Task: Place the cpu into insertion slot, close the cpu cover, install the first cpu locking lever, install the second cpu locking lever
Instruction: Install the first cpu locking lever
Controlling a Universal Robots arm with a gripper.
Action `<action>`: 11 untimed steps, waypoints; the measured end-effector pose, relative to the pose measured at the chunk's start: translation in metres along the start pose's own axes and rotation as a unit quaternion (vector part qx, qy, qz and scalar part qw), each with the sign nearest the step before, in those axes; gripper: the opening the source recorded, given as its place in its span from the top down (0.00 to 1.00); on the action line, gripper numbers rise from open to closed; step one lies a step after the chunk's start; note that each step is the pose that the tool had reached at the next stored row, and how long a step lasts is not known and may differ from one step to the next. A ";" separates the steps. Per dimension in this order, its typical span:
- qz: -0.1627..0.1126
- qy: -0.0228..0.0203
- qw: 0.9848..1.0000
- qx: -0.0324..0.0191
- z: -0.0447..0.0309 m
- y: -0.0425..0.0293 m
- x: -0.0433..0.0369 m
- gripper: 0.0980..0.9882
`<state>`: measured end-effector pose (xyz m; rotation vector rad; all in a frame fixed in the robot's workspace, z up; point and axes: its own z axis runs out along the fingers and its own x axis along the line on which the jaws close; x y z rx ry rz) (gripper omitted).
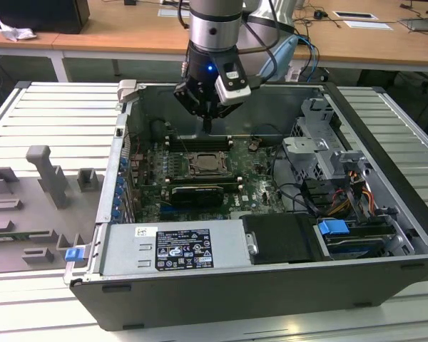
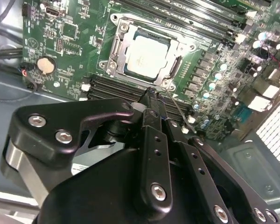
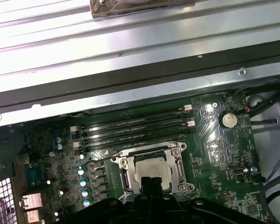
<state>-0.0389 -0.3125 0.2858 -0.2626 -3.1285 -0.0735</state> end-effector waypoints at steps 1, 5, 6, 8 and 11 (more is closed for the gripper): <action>-0.010 0.000 1.000 0.000 0.0000 0.0000 0.0000 0.99; -0.052 0.002 0.999 0.000 0.0000 0.0000 0.0000 0.99; -0.058 0.003 0.998 0.000 0.0000 0.0000 0.0000 0.99; -0.069 0.003 0.998 0.000 0.0000 0.0000 0.0000 0.99; -0.088 0.004 0.996 0.000 0.0000 0.0000 0.0000 0.99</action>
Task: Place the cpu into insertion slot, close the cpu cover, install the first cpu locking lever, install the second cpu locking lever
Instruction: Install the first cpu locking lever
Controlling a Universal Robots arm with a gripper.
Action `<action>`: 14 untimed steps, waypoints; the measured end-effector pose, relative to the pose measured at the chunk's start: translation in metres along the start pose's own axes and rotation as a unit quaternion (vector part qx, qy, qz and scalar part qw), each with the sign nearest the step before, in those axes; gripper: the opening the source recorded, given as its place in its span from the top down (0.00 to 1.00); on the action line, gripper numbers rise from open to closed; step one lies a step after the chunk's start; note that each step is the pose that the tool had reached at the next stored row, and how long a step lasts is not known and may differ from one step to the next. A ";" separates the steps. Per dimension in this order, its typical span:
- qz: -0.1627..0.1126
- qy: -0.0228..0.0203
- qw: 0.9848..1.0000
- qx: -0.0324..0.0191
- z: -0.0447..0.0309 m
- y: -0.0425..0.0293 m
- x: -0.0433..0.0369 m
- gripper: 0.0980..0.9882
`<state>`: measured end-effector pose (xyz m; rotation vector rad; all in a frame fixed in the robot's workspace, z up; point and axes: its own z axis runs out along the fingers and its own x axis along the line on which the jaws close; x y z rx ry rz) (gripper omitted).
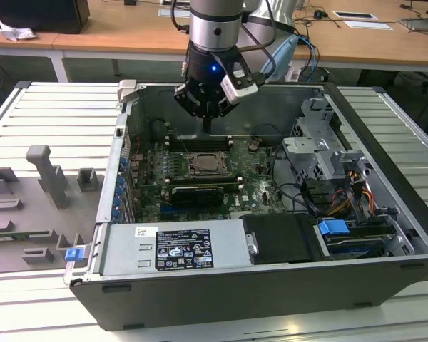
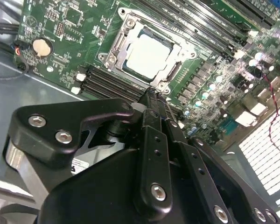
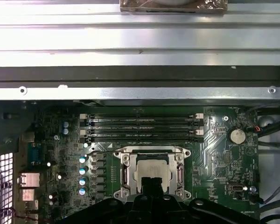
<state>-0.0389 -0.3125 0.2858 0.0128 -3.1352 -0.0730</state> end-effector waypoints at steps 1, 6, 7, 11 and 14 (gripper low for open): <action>-0.005 0.000 1.000 0.000 0.0000 0.0000 0.0000 0.99; -0.037 0.002 0.999 0.000 0.0000 0.0000 0.0000 0.99; -0.044 0.002 0.999 0.000 0.0000 0.0000 0.0000 0.99; -0.064 0.003 0.998 0.000 0.0000 0.0000 0.0000 0.99; -0.077 0.004 0.997 0.000 0.0000 0.0000 0.0000 0.99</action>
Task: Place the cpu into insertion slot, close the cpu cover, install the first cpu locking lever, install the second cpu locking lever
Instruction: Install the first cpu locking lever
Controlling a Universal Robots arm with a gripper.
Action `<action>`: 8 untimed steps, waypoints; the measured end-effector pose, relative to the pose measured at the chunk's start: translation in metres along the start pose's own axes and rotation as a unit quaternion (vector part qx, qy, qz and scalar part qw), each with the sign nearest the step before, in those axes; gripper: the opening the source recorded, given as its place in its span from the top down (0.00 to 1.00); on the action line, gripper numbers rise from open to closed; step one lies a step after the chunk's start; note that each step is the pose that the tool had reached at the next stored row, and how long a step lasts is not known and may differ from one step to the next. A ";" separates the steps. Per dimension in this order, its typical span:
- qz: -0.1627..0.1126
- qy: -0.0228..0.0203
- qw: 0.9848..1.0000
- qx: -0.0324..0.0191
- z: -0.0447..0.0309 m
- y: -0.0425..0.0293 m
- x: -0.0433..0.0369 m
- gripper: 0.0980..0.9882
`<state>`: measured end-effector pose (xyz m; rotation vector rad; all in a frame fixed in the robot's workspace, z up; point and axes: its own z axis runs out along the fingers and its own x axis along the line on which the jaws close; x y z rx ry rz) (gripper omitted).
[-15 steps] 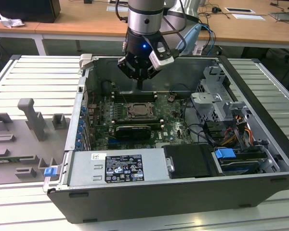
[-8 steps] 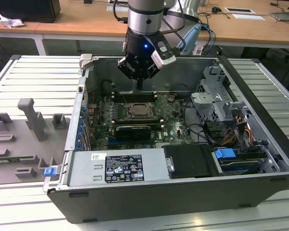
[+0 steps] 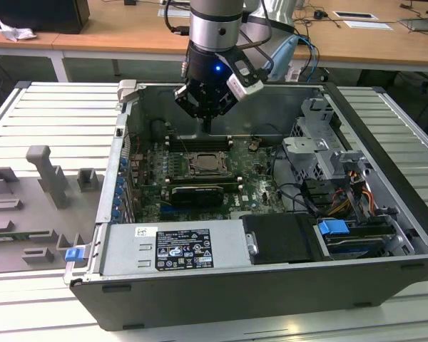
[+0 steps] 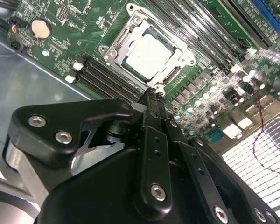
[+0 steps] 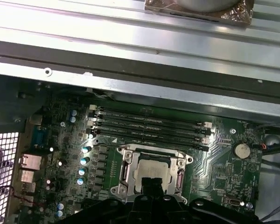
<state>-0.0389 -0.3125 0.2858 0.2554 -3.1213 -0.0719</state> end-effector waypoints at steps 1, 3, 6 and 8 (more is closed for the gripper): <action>-0.009 0.000 1.000 0.000 0.0000 0.0000 0.0000 0.99; -0.011 0.000 1.000 0.000 0.0002 0.0004 0.0025 0.99; -0.011 0.000 1.000 0.000 0.0002 0.0015 0.0089 0.99; -0.011 0.000 1.000 0.000 0.0003 0.0020 0.0127 0.99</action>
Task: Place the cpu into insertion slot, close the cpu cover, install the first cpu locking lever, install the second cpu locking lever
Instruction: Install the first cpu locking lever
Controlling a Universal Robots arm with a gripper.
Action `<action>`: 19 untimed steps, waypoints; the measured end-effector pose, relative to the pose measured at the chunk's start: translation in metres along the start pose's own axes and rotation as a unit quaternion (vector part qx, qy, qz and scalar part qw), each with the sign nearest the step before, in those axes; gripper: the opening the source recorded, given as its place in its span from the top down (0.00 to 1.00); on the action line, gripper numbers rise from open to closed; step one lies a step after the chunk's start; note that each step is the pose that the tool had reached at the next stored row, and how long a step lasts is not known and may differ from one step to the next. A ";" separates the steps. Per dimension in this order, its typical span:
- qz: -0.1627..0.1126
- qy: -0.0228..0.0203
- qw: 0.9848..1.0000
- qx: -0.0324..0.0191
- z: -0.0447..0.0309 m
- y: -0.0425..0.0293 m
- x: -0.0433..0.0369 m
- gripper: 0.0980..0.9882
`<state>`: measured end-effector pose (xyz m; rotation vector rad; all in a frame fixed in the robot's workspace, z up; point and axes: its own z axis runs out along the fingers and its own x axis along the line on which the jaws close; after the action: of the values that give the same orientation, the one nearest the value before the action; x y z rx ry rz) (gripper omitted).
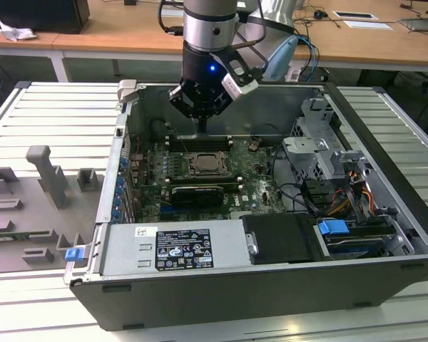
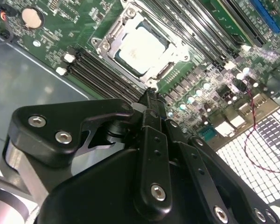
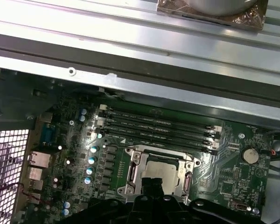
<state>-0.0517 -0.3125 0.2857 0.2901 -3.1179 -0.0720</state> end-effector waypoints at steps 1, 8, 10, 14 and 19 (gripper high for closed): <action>0.000 0.000 1.000 0.000 0.0001 0.0002 0.0012 0.99; 0.005 0.000 1.000 0.000 0.0006 0.0009 0.0054 0.99; 0.005 0.000 1.000 0.000 0.0010 0.0010 0.0055 0.99; 0.005 0.000 1.000 0.000 0.0016 0.0009 0.0055 0.99; 0.005 0.000 1.000 0.000 0.0019 0.0012 0.0070 0.99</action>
<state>-0.0588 -0.3125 0.2838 0.2753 -3.1200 -0.0721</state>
